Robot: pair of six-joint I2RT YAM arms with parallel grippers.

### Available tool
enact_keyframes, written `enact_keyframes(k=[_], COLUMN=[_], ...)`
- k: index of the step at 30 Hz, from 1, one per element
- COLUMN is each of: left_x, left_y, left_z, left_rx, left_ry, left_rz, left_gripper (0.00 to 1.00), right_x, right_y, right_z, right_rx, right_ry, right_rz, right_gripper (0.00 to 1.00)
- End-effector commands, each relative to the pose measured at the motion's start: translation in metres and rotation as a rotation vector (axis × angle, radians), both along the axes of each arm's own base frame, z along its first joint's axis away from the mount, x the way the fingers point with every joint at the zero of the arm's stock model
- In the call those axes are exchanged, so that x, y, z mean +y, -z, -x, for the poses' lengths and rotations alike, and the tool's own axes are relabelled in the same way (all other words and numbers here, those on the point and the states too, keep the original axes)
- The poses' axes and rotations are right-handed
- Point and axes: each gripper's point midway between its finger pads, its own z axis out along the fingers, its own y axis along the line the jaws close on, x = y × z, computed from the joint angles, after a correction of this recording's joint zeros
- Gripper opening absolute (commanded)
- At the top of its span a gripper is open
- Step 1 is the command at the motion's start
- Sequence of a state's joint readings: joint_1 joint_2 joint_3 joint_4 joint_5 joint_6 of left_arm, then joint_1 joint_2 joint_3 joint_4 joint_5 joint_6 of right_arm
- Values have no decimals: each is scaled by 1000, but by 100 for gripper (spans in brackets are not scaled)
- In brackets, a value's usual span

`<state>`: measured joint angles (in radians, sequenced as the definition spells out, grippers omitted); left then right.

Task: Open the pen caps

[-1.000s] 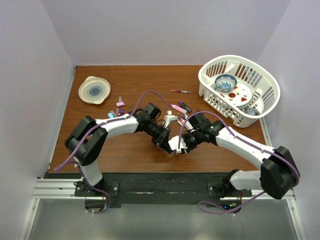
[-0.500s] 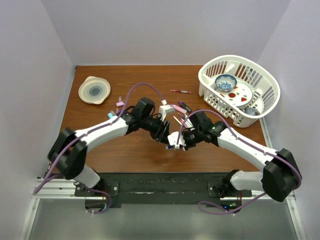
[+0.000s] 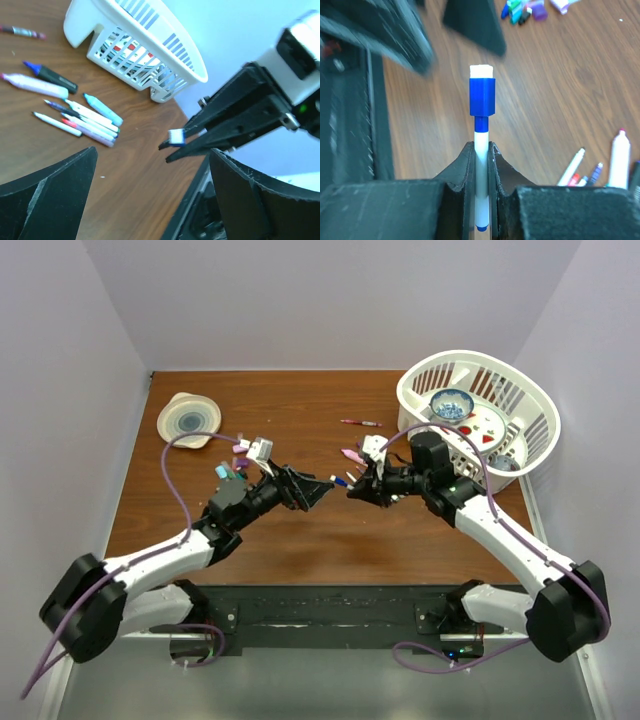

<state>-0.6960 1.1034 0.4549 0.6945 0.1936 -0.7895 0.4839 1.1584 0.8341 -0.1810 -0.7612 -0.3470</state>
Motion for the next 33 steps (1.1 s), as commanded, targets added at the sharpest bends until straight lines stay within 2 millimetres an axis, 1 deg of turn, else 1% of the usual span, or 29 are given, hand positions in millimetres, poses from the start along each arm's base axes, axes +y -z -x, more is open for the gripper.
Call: enact_keyframes(k=[1,2,3,4,5,6,7,9,10,11,17,18,20,22,25,30,33], left_x=[-6,-8,-8,-10,-11,-13,-14,-17,-17,-18,-29,-31,-33,-33,-34,-41,-42], left_y=[-52,-53,-62,-54,-58,-53,-50,-48,-46,-46,-31,-33,-31,-32,-33,-27,-25], left_z=[-11,-10,-8,-11,-11,-15,-16,-18,-19,-19,-23,-25,-27,-30,-34,-36,-38], left_rx=[36,71,49,69,73,86,98,113,125,126,153,151,142,133,114,119,113], left_ry=[-13,2,16,14,21,18,17,20,18,22,12,4,-9,-24,-35,-16,-16], left_rz=[340,378,421,421,445,441,442,453,460,461,412,408,383,370,358,347,338], left_gripper=[100,97,95,92,85,82,80,73,71,67,59,59,55,54,50,37,33], right_x=[17,19,20,20,20,20,21,23,24,25,23,23,24,26,28,29,32], right_y=[-30,-27,-26,-24,-24,-23,-23,-20,-19,-18,-15,-15,-13,-8,-4,1,3], right_z=[-5,-5,-7,-7,-8,-9,-8,-8,-9,-10,-17,-17,-17,-17,-17,-18,-16], right_rx=[110,123,126,134,159,160,172,176,182,185,195,195,206,216,221,226,236], right_ry=[54,58,64,70,89,94,96,100,105,110,164,162,162,166,164,173,163], right_rz=[-169,-177,-187,-192,-203,-211,-218,-221,-220,-220,-225,-227,-230,-222,-213,-202,-199], right_gripper=[0,0,0,0,0,0,0,0,0,0,0,0,0,0,0,0,0])
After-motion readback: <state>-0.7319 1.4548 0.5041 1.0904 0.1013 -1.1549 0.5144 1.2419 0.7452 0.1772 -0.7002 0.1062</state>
